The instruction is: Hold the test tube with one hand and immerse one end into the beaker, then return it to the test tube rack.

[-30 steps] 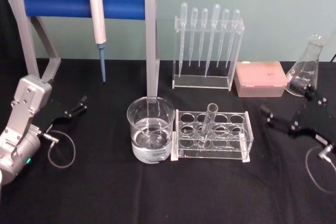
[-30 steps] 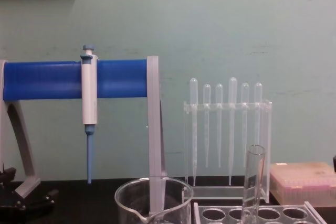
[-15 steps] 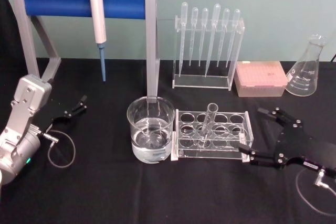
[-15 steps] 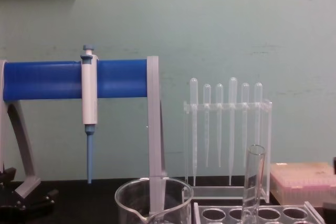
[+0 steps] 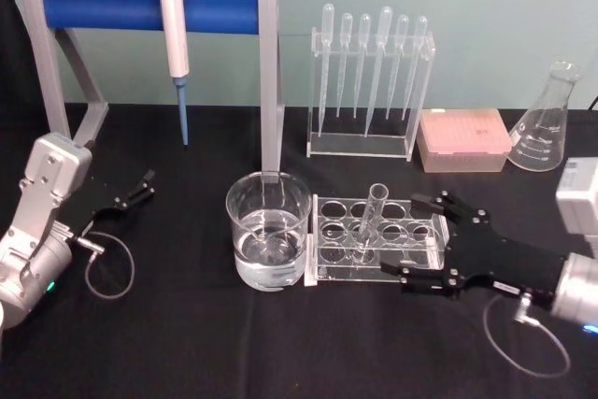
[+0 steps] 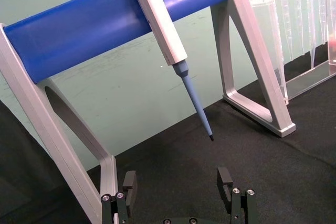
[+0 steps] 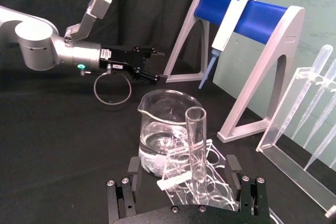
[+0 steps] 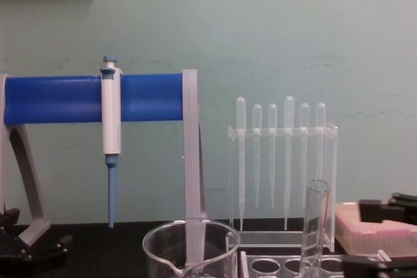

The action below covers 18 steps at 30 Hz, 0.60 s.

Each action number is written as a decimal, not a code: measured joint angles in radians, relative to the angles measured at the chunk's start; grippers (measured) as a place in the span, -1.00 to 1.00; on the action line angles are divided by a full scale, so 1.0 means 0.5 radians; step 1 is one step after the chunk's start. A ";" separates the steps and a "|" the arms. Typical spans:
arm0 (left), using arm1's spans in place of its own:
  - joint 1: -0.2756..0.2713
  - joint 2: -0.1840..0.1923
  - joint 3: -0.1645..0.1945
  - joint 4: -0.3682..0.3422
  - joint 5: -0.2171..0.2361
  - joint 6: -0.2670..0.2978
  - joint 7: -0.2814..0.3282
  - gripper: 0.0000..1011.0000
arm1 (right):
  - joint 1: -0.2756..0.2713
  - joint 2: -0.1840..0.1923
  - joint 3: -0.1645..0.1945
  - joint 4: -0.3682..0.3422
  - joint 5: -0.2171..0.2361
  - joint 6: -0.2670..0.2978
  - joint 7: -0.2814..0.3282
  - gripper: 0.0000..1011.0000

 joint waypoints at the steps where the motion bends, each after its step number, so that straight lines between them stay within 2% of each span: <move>1: 0.000 0.000 0.000 0.000 0.000 0.000 0.000 0.98 | 0.021 -0.028 -0.011 0.009 -0.015 0.022 -0.005 0.98; 10: 0.000 0.000 0.000 0.000 0.000 0.000 0.000 0.98 | 0.145 -0.154 -0.060 0.077 -0.078 0.116 -0.051 0.98; 18: 0.000 0.000 0.000 0.000 0.000 0.000 0.000 0.98 | 0.223 -0.227 -0.119 0.133 -0.113 0.168 -0.050 0.98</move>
